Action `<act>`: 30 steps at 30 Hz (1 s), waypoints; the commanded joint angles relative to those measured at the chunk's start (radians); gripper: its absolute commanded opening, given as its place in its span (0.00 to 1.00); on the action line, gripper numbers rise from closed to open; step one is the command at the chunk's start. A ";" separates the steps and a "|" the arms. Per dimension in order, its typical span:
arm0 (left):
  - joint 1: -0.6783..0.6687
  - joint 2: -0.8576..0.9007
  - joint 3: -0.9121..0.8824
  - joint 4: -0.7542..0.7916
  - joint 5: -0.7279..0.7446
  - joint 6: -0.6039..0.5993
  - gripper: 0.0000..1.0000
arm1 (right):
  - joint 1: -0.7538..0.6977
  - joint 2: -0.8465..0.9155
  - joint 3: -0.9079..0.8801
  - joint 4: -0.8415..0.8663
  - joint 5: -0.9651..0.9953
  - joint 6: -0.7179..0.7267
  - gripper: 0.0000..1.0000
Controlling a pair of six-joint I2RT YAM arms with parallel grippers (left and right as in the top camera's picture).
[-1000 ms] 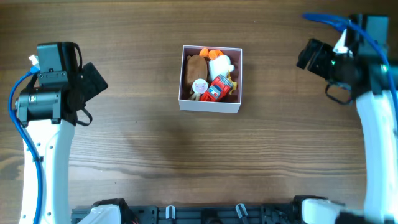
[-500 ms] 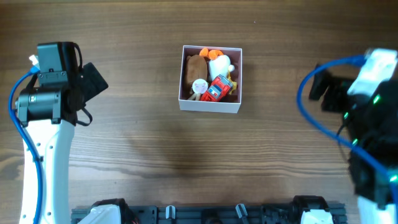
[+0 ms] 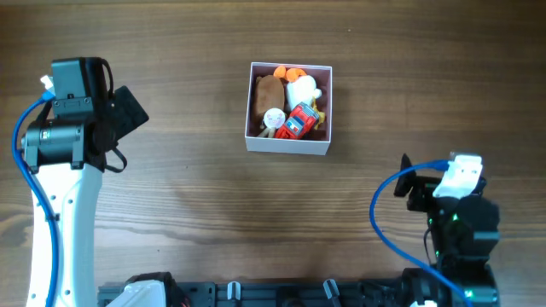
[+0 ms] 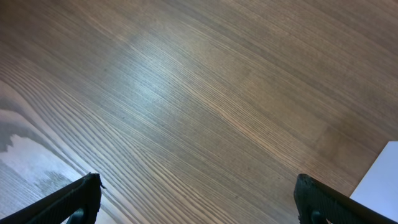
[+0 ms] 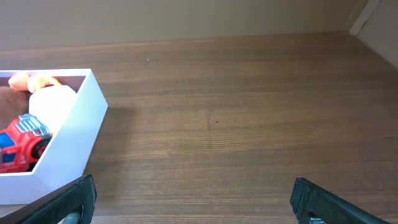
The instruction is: Pack container
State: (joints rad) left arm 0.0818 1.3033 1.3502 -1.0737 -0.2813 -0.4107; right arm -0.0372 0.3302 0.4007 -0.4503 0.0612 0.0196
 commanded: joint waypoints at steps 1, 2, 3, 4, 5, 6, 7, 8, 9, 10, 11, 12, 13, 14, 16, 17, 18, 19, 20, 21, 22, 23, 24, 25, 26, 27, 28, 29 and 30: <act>0.006 0.002 0.001 -0.001 0.008 -0.020 1.00 | 0.003 -0.097 -0.061 0.009 0.017 -0.017 1.00; 0.006 0.002 0.001 -0.001 0.008 -0.020 1.00 | 0.003 -0.120 -0.079 0.009 0.017 -0.017 1.00; 0.006 0.002 0.001 -0.001 0.008 -0.020 1.00 | 0.003 -0.138 -0.092 0.009 0.017 -0.017 1.00; 0.006 0.002 0.001 -0.001 0.008 -0.020 1.00 | 0.003 -0.151 -0.102 0.009 0.017 -0.016 1.00; 0.006 0.002 0.001 -0.001 0.008 -0.020 1.00 | 0.003 -0.167 -0.116 0.009 0.017 -0.016 1.00; 0.006 0.002 0.001 -0.001 0.008 -0.020 1.00 | 0.003 -0.183 -0.127 0.009 0.017 -0.016 1.00; 0.006 0.002 0.001 -0.001 0.008 -0.020 1.00 | 0.003 -0.198 -0.136 0.008 0.017 -0.017 1.00; 0.006 0.002 0.001 -0.001 0.008 -0.020 1.00 | 0.003 -0.214 -0.145 0.009 0.017 -0.017 1.00; 0.006 0.002 0.001 -0.001 0.008 -0.020 1.00 | 0.003 -0.225 -0.151 0.008 0.017 -0.017 1.00; 0.006 0.002 0.001 -0.001 0.008 -0.020 1.00 | 0.003 -0.243 -0.162 0.009 0.017 -0.017 1.00; 0.006 0.002 0.001 -0.001 0.008 -0.020 1.00 | 0.003 -0.254 -0.170 0.008 0.017 -0.017 1.00; 0.006 0.002 0.001 -0.001 0.008 -0.020 1.00 | 0.003 -0.275 -0.183 0.009 0.017 -0.017 1.00; 0.006 0.002 0.001 -0.001 0.008 -0.020 1.00 | 0.003 -0.292 -0.195 0.009 0.017 -0.017 1.00; 0.006 0.002 0.001 -0.001 0.008 -0.020 1.00 | 0.003 -0.305 -0.203 0.008 0.017 -0.017 1.00; 0.006 0.002 0.001 -0.001 0.008 -0.020 1.00 | 0.003 -0.327 -0.226 0.012 0.017 -0.017 1.00; 0.006 0.002 0.001 -0.001 0.008 -0.020 1.00 | 0.003 -0.326 -0.234 0.011 0.017 -0.017 1.00; 0.006 0.002 0.001 -0.001 0.008 -0.020 1.00 | 0.003 -0.327 -0.241 0.011 0.017 -0.017 1.00; 0.006 0.002 0.001 -0.001 0.008 -0.020 1.00 | 0.003 -0.327 -0.251 0.011 0.017 -0.017 1.00; 0.006 0.002 0.001 -0.001 0.008 -0.020 1.00 | 0.003 -0.327 -0.260 0.012 0.017 -0.017 1.00; 0.006 0.002 0.001 -0.001 0.008 -0.020 1.00 | 0.003 -0.326 -0.259 0.017 0.016 -0.017 1.00; 0.006 0.002 0.001 -0.001 0.008 -0.020 1.00 | 0.003 -0.325 -0.260 0.019 0.017 -0.017 1.00; 0.006 0.002 0.001 -0.001 0.008 -0.020 1.00 | 0.003 -0.325 -0.260 0.019 0.017 -0.017 1.00; 0.006 0.002 0.001 -0.001 0.008 -0.020 1.00 | 0.003 -0.324 -0.260 0.019 0.017 -0.017 1.00; 0.006 0.002 0.001 -0.001 0.008 -0.020 1.00 | 0.003 -0.323 -0.260 0.019 0.017 -0.017 1.00; 0.006 0.002 0.001 -0.001 0.008 -0.020 1.00 | 0.003 -0.323 -0.260 0.019 0.017 -0.017 1.00; 0.006 0.002 0.001 -0.001 0.008 -0.020 1.00 | 0.003 -0.323 -0.260 0.019 0.017 -0.017 1.00; 0.006 0.002 0.001 -0.001 0.008 -0.020 1.00 | 0.003 -0.323 -0.260 0.019 0.017 -0.017 1.00; 0.006 0.002 0.001 -0.001 0.008 -0.020 1.00 | 0.003 -0.323 -0.260 0.019 0.017 -0.017 1.00; 0.006 0.002 0.001 -0.001 0.008 -0.020 1.00 | 0.003 -0.323 -0.260 0.019 0.017 -0.017 1.00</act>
State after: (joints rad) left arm 0.0818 1.3033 1.3502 -1.0740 -0.2787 -0.4107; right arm -0.0372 0.0193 0.1444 -0.4393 0.0612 0.0132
